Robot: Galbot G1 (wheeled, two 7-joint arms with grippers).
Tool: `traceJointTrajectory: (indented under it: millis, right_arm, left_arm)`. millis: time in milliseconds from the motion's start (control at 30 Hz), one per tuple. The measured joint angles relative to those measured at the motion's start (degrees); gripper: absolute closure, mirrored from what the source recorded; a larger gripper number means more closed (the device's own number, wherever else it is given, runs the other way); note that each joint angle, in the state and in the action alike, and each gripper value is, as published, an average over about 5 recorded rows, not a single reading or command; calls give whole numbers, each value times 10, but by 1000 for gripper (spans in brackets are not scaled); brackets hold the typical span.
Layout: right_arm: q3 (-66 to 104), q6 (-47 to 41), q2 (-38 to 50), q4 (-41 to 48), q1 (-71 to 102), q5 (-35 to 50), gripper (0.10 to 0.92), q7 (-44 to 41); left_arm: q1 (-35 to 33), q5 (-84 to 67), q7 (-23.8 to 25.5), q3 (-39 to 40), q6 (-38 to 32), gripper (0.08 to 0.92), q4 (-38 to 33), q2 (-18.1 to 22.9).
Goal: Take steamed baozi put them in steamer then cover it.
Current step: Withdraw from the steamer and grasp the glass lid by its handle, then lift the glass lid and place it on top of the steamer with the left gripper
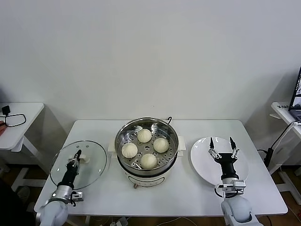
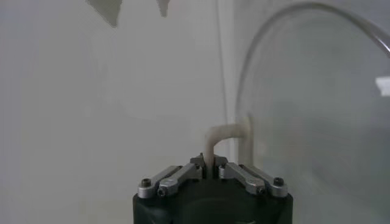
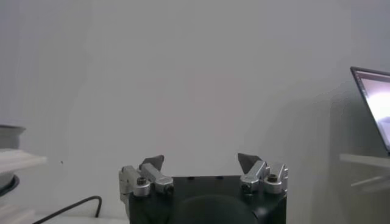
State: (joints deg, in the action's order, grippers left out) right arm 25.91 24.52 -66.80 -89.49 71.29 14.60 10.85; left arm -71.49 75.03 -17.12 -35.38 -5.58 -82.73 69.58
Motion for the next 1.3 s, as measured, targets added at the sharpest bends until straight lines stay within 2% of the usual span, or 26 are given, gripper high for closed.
traceJointTrajectory:
  millis: [200, 433, 633, 767, 1000, 1300]
  right_arm:
    - [2, 0, -3, -3, 1, -2, 203, 1]
    - [7, -1, -12, -6, 2, -5, 203, 2]
    - [12, -1, -17, -7, 2, -6, 203, 2]
    - [14, -1, -21, -5, 1, -7, 203, 2]
    - [17, -1, -30, 4, -5, -10, 203, 1]
    - [18, 4, -41, 21, -15, -13, 203, -2]
  left_arm:
    - [-8, -33, 20, -17, 14, 809, -74, -27]
    - [-3, -68, 70, -13, 50, 809, -199, -49]
    - [5, -80, 126, 31, 100, 809, -307, -51]
    - [14, -71, 165, 87, 140, 809, -354, -42]
    - [44, -27, 235, 196, 207, 809, -378, -2]
    - [85, 41, 304, 297, 272, 809, -359, 52]
